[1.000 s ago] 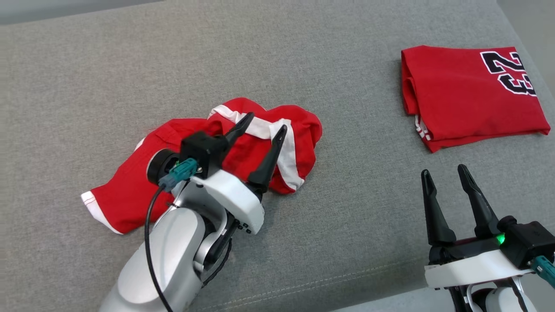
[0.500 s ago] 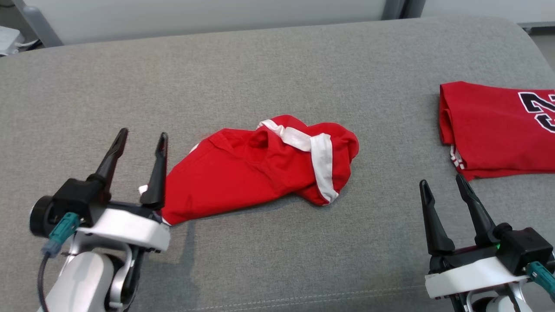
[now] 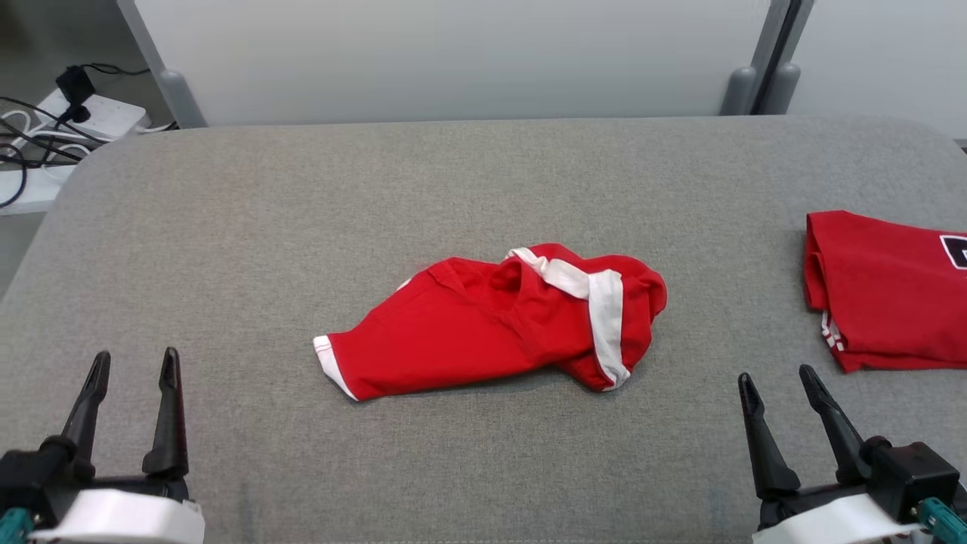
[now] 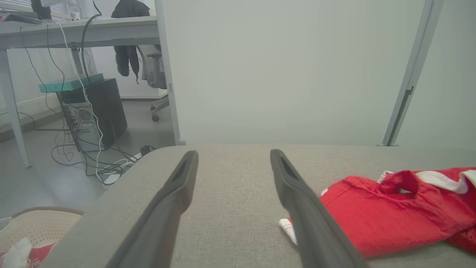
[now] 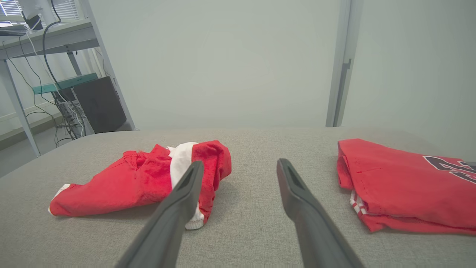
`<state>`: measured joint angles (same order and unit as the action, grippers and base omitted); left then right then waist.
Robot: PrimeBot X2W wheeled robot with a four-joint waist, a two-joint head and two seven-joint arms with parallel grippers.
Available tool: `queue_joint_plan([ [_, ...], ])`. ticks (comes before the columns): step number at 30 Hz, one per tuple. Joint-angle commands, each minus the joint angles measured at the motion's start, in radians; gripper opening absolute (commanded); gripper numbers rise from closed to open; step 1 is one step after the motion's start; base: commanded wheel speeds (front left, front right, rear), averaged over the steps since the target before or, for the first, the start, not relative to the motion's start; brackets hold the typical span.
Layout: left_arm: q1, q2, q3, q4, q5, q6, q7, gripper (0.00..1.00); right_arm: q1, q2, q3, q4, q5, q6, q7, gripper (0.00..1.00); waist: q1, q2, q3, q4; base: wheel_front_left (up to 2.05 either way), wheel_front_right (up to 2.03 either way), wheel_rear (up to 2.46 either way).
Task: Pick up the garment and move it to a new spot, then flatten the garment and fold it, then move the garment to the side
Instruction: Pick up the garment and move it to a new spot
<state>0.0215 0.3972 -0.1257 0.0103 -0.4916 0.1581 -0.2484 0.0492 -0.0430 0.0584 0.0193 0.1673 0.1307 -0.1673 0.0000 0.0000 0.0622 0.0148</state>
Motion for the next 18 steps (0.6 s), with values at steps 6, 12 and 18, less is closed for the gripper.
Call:
queue_joint_plan([
  [6,0.079,0.011,0.068,-0.059,0.041,-0.011,-0.013,1.0,0.047,-0.014,0.005,-0.04,-0.01,0.0,0.024,1.0,0.0,0.0,-0.06,0.034,0.0,0.0,0.0],
  [12,0.123,-0.014,0.054,-0.079,0.057,-0.018,-0.013,1.0,0.075,-0.013,0.003,-0.055,-0.01,0.0,0.035,1.0,0.0,0.0,-0.077,0.034,0.0,0.0,0.0],
  [18,0.14,-0.034,0.004,-0.036,0.051,-0.038,0.008,1.0,0.108,-0.009,-0.001,-0.059,-0.004,0.0,0.041,1.0,0.0,0.0,-0.101,0.024,0.0,0.0,0.0],
])
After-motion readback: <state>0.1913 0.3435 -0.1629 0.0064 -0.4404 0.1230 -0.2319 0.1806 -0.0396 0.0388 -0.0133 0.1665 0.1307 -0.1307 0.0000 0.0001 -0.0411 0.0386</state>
